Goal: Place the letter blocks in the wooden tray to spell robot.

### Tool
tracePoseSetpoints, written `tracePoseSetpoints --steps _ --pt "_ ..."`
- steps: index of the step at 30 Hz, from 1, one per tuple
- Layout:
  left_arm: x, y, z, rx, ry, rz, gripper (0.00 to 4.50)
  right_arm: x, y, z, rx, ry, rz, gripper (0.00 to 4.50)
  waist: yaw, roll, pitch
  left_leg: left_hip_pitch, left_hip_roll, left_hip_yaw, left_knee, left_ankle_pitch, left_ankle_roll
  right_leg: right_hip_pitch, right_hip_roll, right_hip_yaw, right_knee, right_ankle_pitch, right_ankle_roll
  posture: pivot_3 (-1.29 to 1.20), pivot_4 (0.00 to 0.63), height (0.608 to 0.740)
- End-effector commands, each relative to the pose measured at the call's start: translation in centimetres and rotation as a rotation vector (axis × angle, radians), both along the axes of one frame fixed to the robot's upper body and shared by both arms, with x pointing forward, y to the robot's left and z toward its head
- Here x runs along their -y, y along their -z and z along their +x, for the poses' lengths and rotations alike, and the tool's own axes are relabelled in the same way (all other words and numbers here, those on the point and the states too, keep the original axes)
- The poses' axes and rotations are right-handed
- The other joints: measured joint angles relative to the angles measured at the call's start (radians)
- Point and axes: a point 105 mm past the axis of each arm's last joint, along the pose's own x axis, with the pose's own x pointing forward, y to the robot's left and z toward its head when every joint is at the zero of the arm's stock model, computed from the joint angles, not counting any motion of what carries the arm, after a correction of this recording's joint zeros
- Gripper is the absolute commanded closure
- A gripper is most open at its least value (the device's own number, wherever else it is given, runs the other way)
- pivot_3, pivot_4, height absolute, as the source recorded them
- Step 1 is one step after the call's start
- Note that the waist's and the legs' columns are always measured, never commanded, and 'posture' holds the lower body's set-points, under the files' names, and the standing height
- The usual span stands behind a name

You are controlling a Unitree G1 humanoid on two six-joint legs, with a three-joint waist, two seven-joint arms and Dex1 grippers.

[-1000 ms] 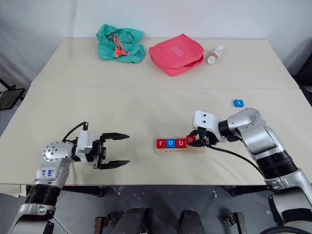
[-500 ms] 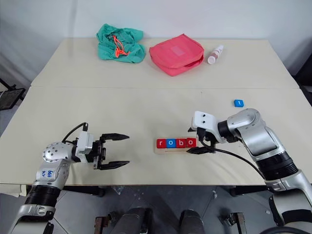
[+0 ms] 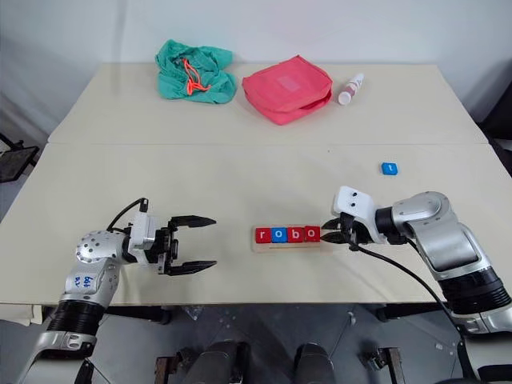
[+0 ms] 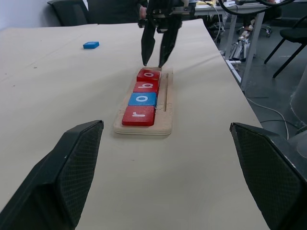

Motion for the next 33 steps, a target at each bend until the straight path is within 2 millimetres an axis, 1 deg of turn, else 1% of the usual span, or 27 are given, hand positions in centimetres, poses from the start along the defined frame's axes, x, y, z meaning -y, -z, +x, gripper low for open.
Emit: tracePoseSetpoints --steps 1,7,11,18,21,26,29,31,33 --pt "0.0 -0.4 0.1 0.025 -0.001 -0.005 0.00 0.0 -0.5 0.4 0.040 -0.005 0.000 4.43 0.001 0.000 0.000 0.000 0.000 0.000 0.000 0.000 0.000 0.000 0.000 0.000 0.000 0.000 0.000 0.00 0.150 0.740" --pt "-0.4 -0.3 -0.3 0.022 -0.015 -0.003 0.00 -0.2 0.2 0.5 0.024 -0.011 0.001 4.43 0.001 0.000 0.000 0.000 0.000 0.000 0.000 0.000 0.000 0.000 0.000 0.000 0.000 0.000 0.000 0.00 0.150 0.740" --pt "-0.4 -0.3 -0.3 0.021 -0.021 -0.004 0.00 -0.3 0.2 0.6 0.025 -0.015 0.003 4.43 0.001 0.000 0.000 0.000 0.000 0.000 0.000 0.000 0.000 0.000 0.000 0.000 0.000 0.000 0.000 0.00 0.150 0.740" --pt "-0.2 -0.3 -0.1 0.024 -0.024 -0.008 0.00 -0.3 -0.5 0.7 0.045 -0.014 0.012 4.43 0.001 0.000 0.000 0.000 0.000 0.000 0.000 0.000 0.000 0.000 0.000 0.000 0.000 0.000 0.000 0.00 0.150 0.740" --pt "-0.1 -0.3 0.0 0.024 -0.022 -0.007 0.00 -0.2 -1.3 0.7 0.062 0.005 0.036 4.43 0.001 0.000 0.000 0.000 0.000 0.000 0.000 0.000 0.000 0.000 0.000 0.000 0.000 0.000 0.000 0.00 0.150 0.740" --pt "-0.2 -0.3 0.0 0.022 -0.019 -0.008 0.00 0.9 -2.2 0.3 0.084 0.078 0.087 4.43 0.004 0.000 0.000 0.000 0.000 -0.001 0.000 0.000 0.000 0.000 0.000 0.000 0.000 0.000 0.000 0.00 0.150 0.740" --pt "-0.2 -0.2 0.0 0.021 -0.020 -0.009 0.00 1.5 -3.1 0.1 0.137 0.135 0.143 4.43 0.007 0.000 0.000 0.000 0.000 -0.001 0.000 0.000 0.000 0.000 0.000 0.000 0.000 0.000 0.000 0.00 0.150 0.740" --pt "-0.3 -0.2 0.0 0.019 -0.021 -0.008 0.00 2.2 -4.1 -0.1 0.194 0.194 0.221 4.43 0.008 0.000 0.000 0.000 0.000 0.000 0.000 0.000 0.000 0.000 0.000 0.000 0.000 0.000 0.000 0.00 0.150 0.740" --pt "-0.3 -0.1 0.0 0.017 -0.020 -0.009 0.00 3.7 -4.6 -0.3 0.249 0.294 0.294 4.43 0.010 0.000 0.000 0.000 0.000 0.000 0.000 0.000 0.000 0.000 0.000 0.000 0.000 0.000 0.000 0.00 0.150 0.740"
